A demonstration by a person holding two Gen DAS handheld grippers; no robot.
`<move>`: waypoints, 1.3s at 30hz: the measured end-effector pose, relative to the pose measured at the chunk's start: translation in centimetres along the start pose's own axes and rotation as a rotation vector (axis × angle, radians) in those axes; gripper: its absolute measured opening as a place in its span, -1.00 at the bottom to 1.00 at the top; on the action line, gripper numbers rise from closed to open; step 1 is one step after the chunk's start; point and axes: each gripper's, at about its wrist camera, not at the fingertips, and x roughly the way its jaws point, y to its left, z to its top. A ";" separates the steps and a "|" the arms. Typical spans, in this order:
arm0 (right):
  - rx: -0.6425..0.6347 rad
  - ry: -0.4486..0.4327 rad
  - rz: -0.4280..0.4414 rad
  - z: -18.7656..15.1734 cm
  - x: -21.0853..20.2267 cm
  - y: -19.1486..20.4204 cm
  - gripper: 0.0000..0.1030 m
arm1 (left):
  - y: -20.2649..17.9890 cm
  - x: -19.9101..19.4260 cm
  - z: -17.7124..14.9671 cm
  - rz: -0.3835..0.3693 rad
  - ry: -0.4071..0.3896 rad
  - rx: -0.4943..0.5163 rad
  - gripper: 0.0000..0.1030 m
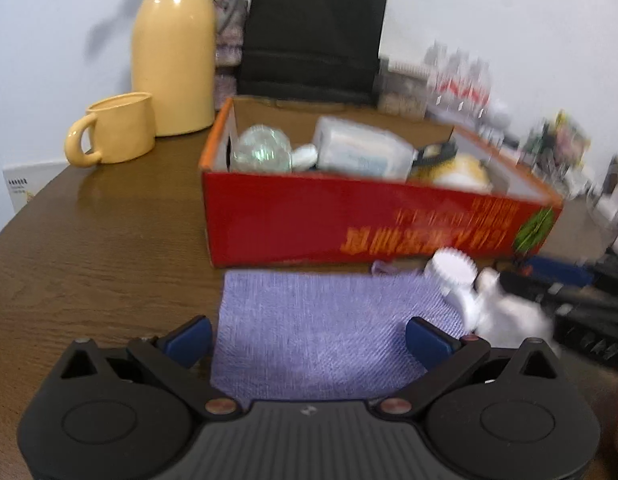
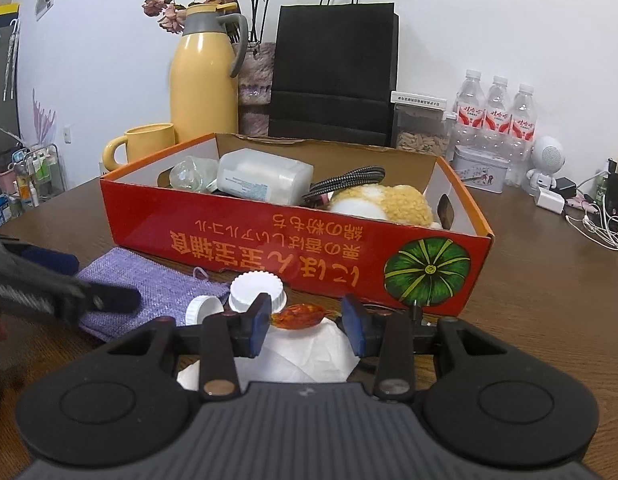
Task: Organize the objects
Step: 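Grasp the purple cloth with the left tool while the right tool grasps the small orange item, then carry the purple cloth and orange item over the box with both tools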
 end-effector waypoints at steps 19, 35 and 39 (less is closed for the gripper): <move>0.006 -0.006 0.001 -0.1 -0.3 -0.1 -0.23 | -1.4 1.5 1.2 0.061 0.057 0.016 1.00; 0.009 -0.009 0.006 -0.2 -0.4 0.0 -0.23 | -2.8 -0.1 0.6 -0.002 -0.025 0.036 -0.59; 0.010 -0.008 0.005 -0.2 -0.5 0.0 -0.23 | -2.5 -1.7 0.7 -0.023 -0.088 0.030 -0.59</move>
